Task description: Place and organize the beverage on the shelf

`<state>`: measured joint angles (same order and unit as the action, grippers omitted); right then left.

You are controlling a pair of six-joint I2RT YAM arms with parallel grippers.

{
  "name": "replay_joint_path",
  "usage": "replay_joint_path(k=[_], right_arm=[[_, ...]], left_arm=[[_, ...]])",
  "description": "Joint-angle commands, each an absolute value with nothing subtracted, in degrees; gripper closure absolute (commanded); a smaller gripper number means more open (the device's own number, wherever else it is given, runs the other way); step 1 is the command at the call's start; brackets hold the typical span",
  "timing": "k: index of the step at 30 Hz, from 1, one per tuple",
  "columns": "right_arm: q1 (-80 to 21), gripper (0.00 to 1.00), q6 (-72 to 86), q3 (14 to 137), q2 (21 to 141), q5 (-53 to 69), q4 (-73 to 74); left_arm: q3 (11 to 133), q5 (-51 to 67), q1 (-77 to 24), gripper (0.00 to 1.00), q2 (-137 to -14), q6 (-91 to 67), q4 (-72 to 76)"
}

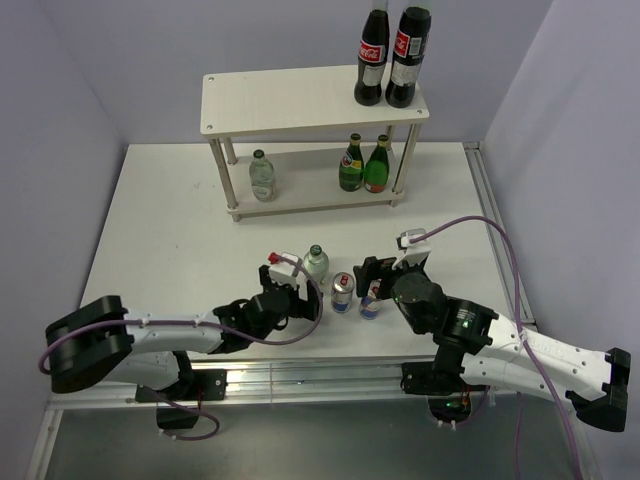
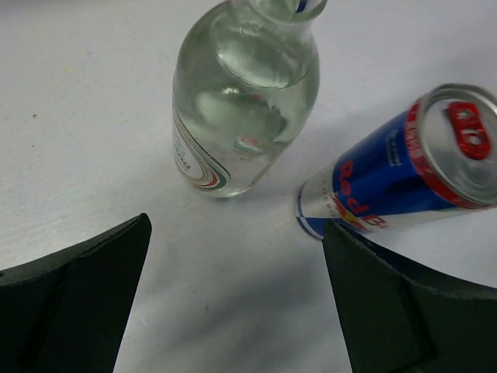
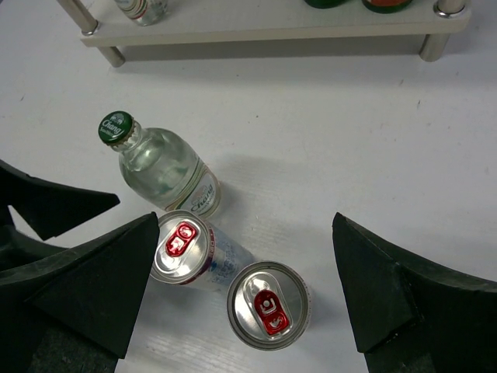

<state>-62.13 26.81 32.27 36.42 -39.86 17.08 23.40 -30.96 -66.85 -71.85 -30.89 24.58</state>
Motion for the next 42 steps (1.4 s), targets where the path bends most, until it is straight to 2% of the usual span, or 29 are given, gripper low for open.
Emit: replay_joint_path(k=[1,8,20,23,24,26,28,30,36,42], right_arm=[[-62.58,0.00,27.51,32.17,35.51,-41.40,16.96],[-62.49,0.00,27.51,31.91,35.24,-40.87,16.70],[-62.49,0.00,26.81,31.82,35.77,-40.25,15.82],[-62.49,0.00,26.63,31.82,35.77,-39.99,15.47],[-62.49,0.00,26.54,31.82,35.77,-39.99,15.47],[-62.58,0.00,26.46,31.82,35.86,-39.90,15.29],[-62.58,0.00,26.37,31.82,35.95,-39.82,15.29],[-62.49,0.00,26.37,31.99,35.95,-39.82,15.38],[-62.49,0.00,26.28,31.73,35.25,-39.46,15.21],[-62.49,0.00,26.10,31.47,34.98,-39.29,14.59]], left_arm=[[27.59,-36.20,-67.15,0.01,-76.63,-29.53,30.49],[33.13,-38.59,-65.57,0.01,-88.05,-27.69,33.75],[38.32,-39.11,-60.74,0.01,-97.37,-25.05,39.72],[39.46,-38.49,-59.60,0.12,-98.96,-24.52,41.47],[39.55,-38.24,-59.42,0.25,-99.23,-24.17,42.09],[40.34,-38.14,-58.80,0.39,-100.02,-23.91,42.54],[40.95,-38.14,-58.71,0.74,-100.37,-23.64,42.19],[42.18,-38.84,-58.62,1.00,-100.28,-23.91,40.70],[46.92,-40.34,-57.40,1.00,-97.30,-21.01,36.48],[56.59,-36.66,-52.21,1.00,-97.12,-18.37,30.59]])
